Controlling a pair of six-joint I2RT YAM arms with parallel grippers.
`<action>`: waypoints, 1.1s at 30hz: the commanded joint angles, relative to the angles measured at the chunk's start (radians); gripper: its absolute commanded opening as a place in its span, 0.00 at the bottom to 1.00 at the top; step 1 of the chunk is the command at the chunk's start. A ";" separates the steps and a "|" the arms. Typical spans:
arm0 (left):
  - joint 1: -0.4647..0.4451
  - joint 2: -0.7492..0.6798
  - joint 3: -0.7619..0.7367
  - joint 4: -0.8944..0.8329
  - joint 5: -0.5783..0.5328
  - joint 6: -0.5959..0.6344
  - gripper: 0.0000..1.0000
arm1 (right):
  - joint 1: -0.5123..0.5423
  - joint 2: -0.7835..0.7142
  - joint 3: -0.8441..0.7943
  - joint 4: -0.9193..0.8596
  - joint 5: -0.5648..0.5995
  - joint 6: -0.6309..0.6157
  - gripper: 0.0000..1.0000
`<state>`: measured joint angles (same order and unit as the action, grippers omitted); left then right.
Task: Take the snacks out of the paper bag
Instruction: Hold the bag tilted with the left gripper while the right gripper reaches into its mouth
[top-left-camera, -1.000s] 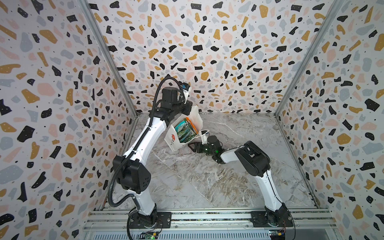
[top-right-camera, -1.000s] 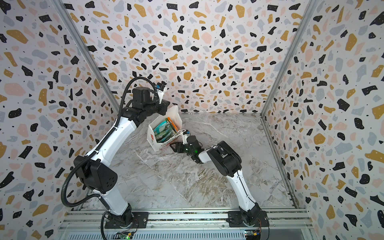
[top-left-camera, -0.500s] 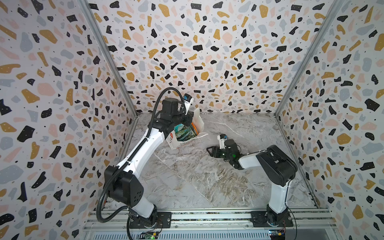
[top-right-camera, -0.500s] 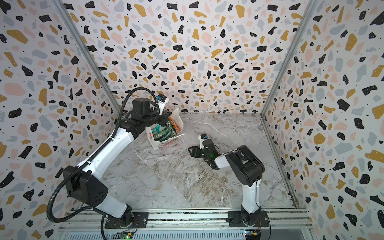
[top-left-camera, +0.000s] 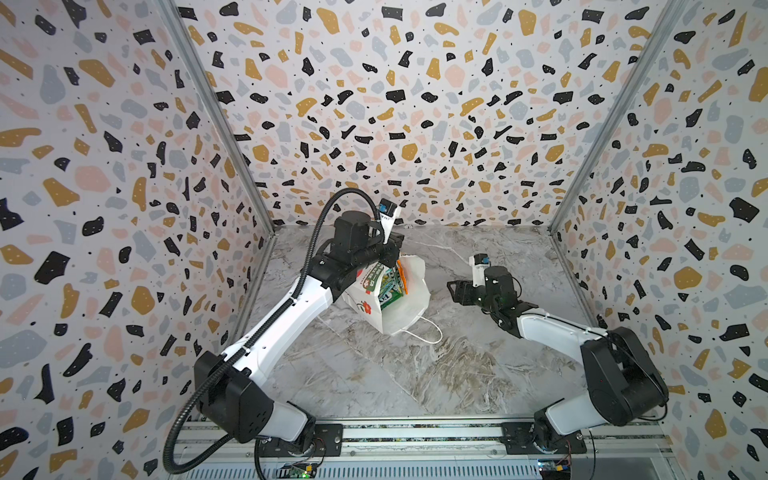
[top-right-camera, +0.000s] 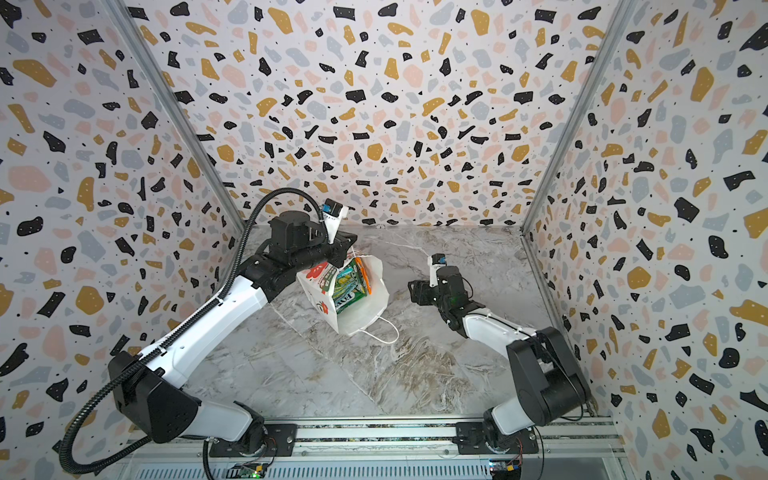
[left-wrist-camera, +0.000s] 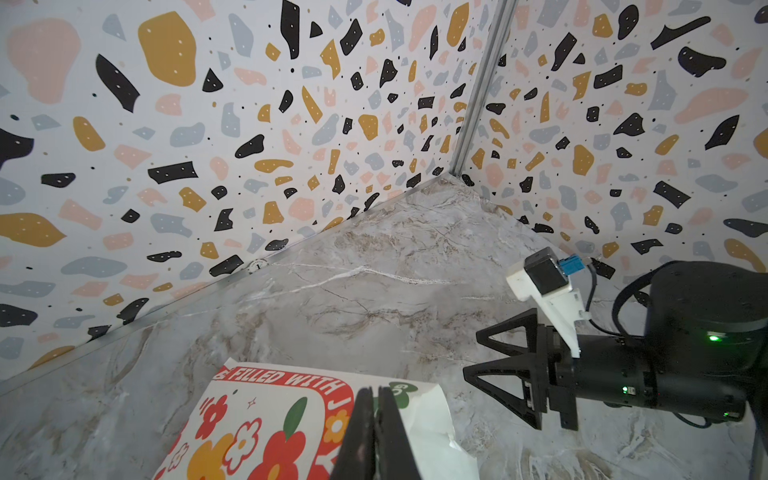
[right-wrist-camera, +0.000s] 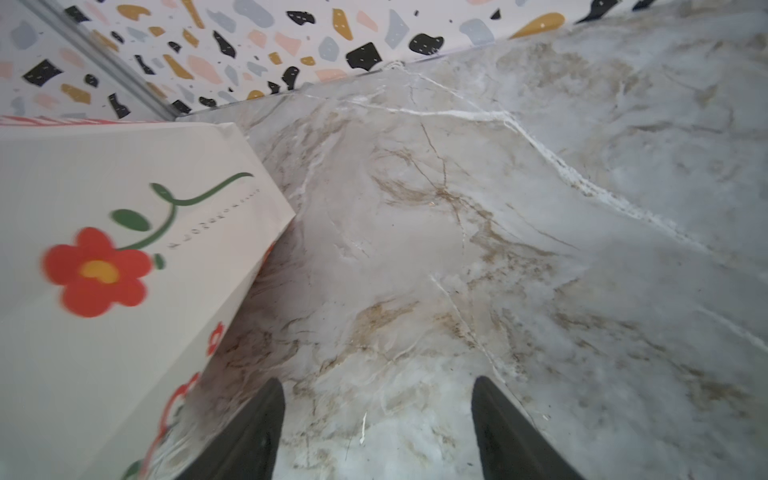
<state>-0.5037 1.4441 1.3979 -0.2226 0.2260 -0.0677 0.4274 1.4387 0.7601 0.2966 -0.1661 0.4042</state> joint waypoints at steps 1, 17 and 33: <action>-0.008 -0.009 -0.009 0.050 0.003 -0.041 0.00 | 0.013 -0.106 0.044 -0.062 -0.101 -0.080 0.70; -0.009 -0.055 -0.044 0.068 0.009 0.006 0.00 | 0.303 -0.013 0.243 -0.212 -0.287 -0.277 0.58; -0.009 -0.111 -0.090 0.086 -0.002 0.017 0.00 | 0.387 0.219 0.364 -0.239 0.016 -0.278 0.51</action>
<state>-0.5117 1.3613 1.3186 -0.1970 0.2260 -0.0635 0.8101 1.6512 1.0794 0.0628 -0.2424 0.1200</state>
